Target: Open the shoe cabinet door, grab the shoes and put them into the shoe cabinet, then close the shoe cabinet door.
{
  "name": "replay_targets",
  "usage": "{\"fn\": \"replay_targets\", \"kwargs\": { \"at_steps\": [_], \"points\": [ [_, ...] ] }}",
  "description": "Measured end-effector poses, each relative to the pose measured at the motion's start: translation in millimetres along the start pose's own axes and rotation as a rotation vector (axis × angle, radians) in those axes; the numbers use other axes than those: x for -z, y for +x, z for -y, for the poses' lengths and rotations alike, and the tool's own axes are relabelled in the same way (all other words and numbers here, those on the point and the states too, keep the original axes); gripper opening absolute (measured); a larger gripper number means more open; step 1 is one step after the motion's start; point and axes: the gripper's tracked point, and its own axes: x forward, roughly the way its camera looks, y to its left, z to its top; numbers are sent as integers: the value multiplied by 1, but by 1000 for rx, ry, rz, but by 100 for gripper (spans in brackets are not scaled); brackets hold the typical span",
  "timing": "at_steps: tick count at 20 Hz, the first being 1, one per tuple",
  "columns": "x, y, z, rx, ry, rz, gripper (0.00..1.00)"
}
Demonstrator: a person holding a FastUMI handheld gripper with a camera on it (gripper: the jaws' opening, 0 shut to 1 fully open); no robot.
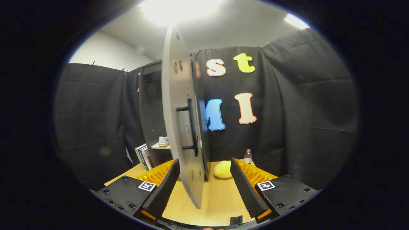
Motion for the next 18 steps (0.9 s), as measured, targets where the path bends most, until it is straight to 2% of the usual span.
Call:
{"fn": "replay_targets", "kwargs": {
  "at_steps": [4, 11, 13, 18],
  "points": [
    [-14, 38, 35, 1, -73, 28, 98],
    [-35, 94, 21, -27, -79, 42, 98],
    [-32, 100, 11, -28, -75, 12, 98],
    [-40, 90, 10, 47, -109, 22, 95]
  ]
}}
